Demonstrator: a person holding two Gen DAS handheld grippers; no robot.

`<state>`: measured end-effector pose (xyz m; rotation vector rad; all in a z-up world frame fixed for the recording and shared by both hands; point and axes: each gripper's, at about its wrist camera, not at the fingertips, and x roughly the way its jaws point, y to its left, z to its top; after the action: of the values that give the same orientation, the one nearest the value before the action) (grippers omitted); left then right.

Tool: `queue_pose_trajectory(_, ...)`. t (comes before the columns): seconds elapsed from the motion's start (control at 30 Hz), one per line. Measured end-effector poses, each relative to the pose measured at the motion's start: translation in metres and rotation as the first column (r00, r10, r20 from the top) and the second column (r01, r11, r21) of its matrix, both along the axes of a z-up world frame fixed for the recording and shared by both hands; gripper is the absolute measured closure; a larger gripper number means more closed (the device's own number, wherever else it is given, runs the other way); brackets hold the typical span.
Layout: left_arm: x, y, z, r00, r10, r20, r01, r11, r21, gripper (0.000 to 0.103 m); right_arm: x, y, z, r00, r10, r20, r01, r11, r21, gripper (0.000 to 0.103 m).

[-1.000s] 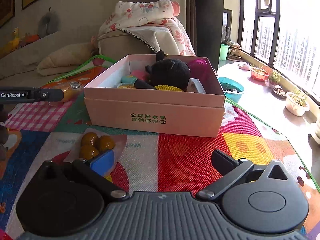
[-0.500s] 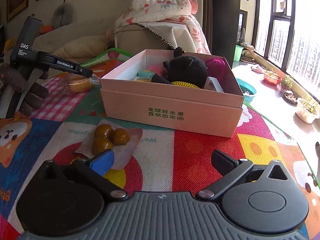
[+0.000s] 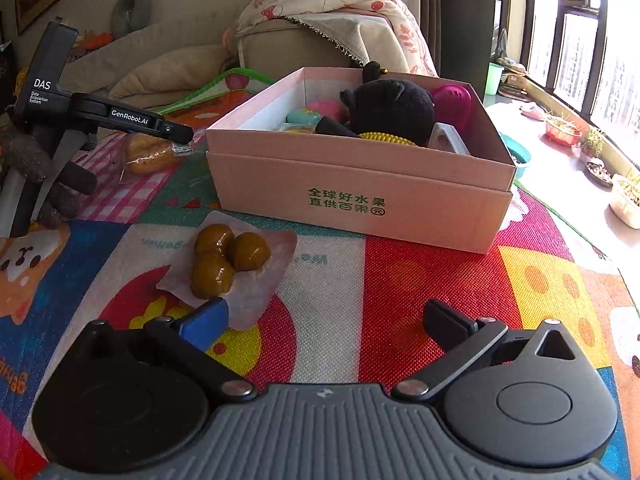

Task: Organize objects
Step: 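Lift the bread packet with the left gripper while the right gripper approaches the brown nuts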

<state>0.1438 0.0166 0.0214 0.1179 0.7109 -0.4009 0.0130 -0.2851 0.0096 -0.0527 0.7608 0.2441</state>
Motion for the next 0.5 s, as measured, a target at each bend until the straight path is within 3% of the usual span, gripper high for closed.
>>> queue_pose_trajectory(0.23,-0.044,0.006,0.001,0.999,-0.035,0.01,0.034,0.999,0.018,0.042,0.0,0.0,0.0,1.0,0.0,-0.005,0.0,1.0,0.0,0.0)
queue_pose_trajectory(0.37,-0.071,0.018,0.002,0.997,-0.071,-0.022,0.07,0.997,-0.034,0.043,0.002,0.003,-0.001,1.0,0.003,-0.008,-0.003,1.0,-0.023,0.0)
queue_pose_trajectory(0.5,-0.111,0.019,0.004,0.989,-0.148,0.006,0.148,0.988,0.041,0.043,0.002,0.003,-0.001,1.0,0.003,-0.01,-0.004,1.0,-0.025,0.0)
